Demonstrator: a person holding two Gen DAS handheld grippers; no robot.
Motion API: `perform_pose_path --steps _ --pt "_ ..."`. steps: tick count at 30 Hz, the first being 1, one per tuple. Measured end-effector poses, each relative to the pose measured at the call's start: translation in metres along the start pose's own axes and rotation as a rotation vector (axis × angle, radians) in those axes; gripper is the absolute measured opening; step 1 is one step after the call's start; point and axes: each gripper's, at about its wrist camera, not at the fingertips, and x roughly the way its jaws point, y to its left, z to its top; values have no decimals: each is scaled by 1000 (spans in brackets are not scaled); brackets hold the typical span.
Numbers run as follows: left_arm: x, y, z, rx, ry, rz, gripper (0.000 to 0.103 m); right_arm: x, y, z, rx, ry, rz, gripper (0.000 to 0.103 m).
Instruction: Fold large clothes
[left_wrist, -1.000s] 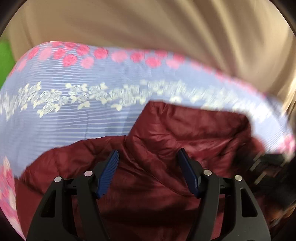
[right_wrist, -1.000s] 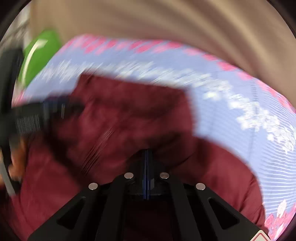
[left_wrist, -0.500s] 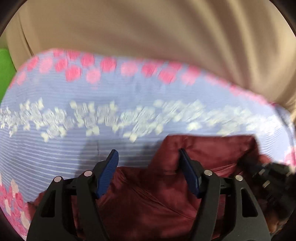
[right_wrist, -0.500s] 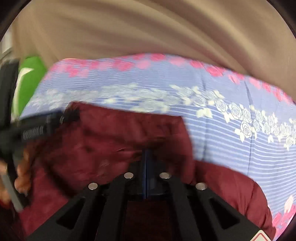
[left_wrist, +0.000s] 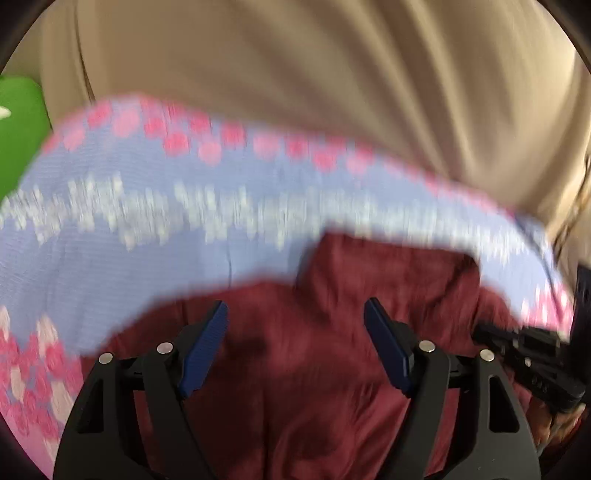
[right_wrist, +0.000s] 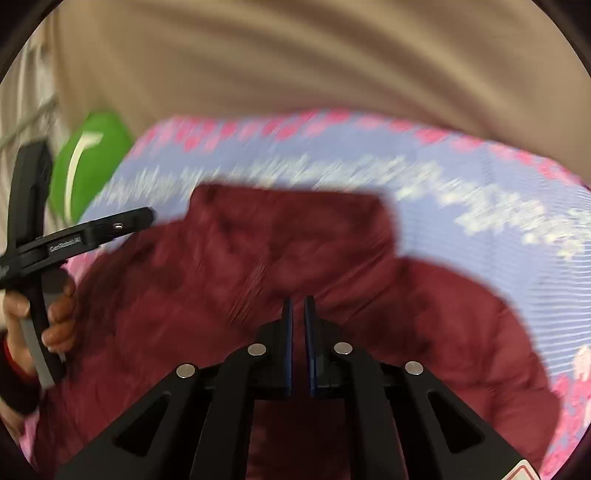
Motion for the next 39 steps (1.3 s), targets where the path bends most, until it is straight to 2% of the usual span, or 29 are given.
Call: perform_pose_path --steps 1,2,3,5,6,8,9,10,12,14,16,18,20,21,23,26,29,32,33,34,35,37,39 --pt "10 6 -10 12 49 37 73 9 2 -5 -29 29 -47 4" --pt "19 9 -18 25 67 75 70 17 -3 -10 -43 52 -114 3" --pt "23 13 -24 30 71 94 65 22 -10 -13 -29 61 -135 1" --pt "21 29 -30 18 59 48 60 18 -39 -16 60 56 -133 0" --pt "19 32 -31 12 57 45 59 10 -60 -18 128 50 -164 0" --pt "12 38 -32 11 40 91 58 -4 -90 -24 216 33 -206 0" --pt "6 39 -32 15 21 122 58 -14 -99 -27 244 23 -271 0" --pt "1 38 -31 18 3 148 59 -21 -100 -27 248 11 -290 0" --pt "-9 33 -25 20 -40 178 63 -32 -81 -19 221 -27 -266 11" --pt "-11 31 -14 8 -45 170 64 -32 -52 -6 162 -51 -203 10" --pt "-1 34 -9 -6 -9 178 64 -18 -13 16 87 -59 -120 9" --pt "9 41 -9 -27 32 220 64 11 16 37 26 -27 -92 7" --pt "22 52 -11 -56 51 217 67 45 26 49 33 30 -95 5" --pt "23 52 -12 -51 39 218 68 69 24 53 64 79 -86 1" --pt "24 51 -13 -31 31 232 69 93 13 57 110 101 -77 0" --pt "26 48 -16 -11 21 234 72 69 -7 51 201 36 -17 0" --pt "18 51 -16 -33 -2 203 72 22 -21 33 203 -51 -3 5" --pt "6 58 -19 -64 -16 182 72 -3 -42 14 174 -49 -80 5" --pt "8 61 -20 -62 -1 210 72 -6 -58 4 171 -19 -129 5" --pt "14 65 -21 -66 25 226 73 -2 -70 -3 180 15 -172 0" --pt "14 69 -23 -72 37 217 74 5 -84 -11 195 44 -209 0" --pt "13 70 -22 -43 33 244 74 3 -113 -28 260 34 -157 0" --pt "14 76 -23 -26 35 261 75 -10 -128 -39 299 8 -171 0"
